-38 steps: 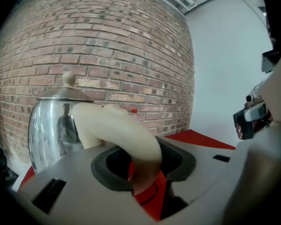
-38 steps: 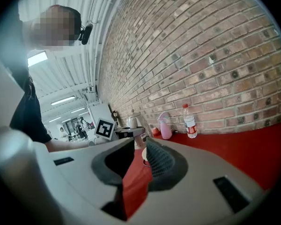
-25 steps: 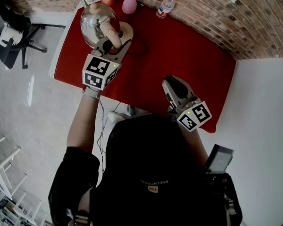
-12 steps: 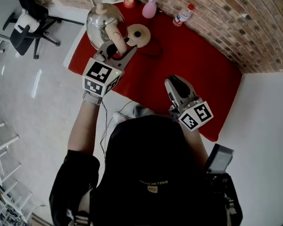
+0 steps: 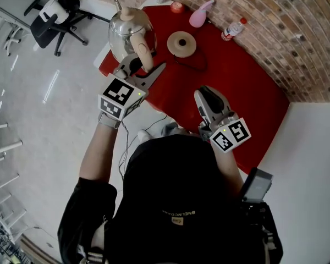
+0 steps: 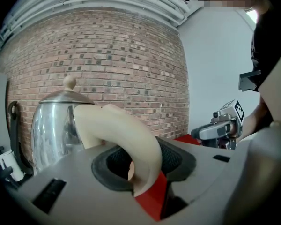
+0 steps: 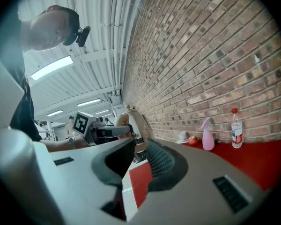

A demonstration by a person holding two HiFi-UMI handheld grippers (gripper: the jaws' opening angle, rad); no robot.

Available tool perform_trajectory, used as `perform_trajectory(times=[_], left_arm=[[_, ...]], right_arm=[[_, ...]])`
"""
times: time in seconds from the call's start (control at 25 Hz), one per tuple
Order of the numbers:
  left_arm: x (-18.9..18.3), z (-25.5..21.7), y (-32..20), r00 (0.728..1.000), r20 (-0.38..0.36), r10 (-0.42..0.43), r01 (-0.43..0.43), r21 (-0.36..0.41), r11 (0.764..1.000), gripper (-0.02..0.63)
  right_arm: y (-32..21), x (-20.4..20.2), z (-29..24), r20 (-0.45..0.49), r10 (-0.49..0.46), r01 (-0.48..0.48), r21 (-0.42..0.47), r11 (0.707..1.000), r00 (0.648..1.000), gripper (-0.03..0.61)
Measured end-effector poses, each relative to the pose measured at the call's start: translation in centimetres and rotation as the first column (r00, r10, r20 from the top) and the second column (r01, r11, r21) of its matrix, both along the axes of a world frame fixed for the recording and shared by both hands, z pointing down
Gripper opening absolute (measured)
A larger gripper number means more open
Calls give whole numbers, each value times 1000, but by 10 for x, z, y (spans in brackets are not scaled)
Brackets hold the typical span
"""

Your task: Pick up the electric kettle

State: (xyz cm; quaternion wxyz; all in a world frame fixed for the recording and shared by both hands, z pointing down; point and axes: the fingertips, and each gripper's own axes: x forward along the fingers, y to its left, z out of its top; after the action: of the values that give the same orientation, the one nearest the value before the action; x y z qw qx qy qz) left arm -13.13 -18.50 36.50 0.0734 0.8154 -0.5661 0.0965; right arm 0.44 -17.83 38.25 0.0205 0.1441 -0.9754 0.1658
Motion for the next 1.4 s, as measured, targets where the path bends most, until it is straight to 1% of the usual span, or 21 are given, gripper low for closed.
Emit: perform_trajectory(times=[0.28, 0.48, 0.64, 0.8, 0.96, 1.12, 1.4], left_arm=[[-18, -17, 46, 997, -13, -74, 74, 12, 997, 141], [-27, -25, 85, 992, 0, -130, 130, 16, 991, 141], [-35, -27, 113, 981, 4, -193, 193, 14, 981, 141], [-42, -26, 142, 968, -5, -253, 253, 14, 967, 141], [-53, -24, 169, 948, -6, -319, 319, 4, 948, 141], [-64, -22, 193, 919, -3, -395, 395, 9, 918, 141], [-78, -21, 242, 869, -1, -495, 495, 20, 869, 141]], right_arm=[[18, -29, -12, 18, -76, 76, 11, 997, 997, 81], [36, -52, -20, 30, -140, 140, 22, 990, 990, 78], [50, -73, -27, 38, -206, 205, 29, 978, 978, 77], [69, -97, -31, 35, -280, 279, 47, 959, 959, 75], [87, -122, -30, 12, -352, 350, 69, 934, 936, 71], [102, -146, -31, 24, -426, 425, 56, 904, 904, 66], [136, -178, -37, 23, -520, 517, 83, 852, 854, 61]])
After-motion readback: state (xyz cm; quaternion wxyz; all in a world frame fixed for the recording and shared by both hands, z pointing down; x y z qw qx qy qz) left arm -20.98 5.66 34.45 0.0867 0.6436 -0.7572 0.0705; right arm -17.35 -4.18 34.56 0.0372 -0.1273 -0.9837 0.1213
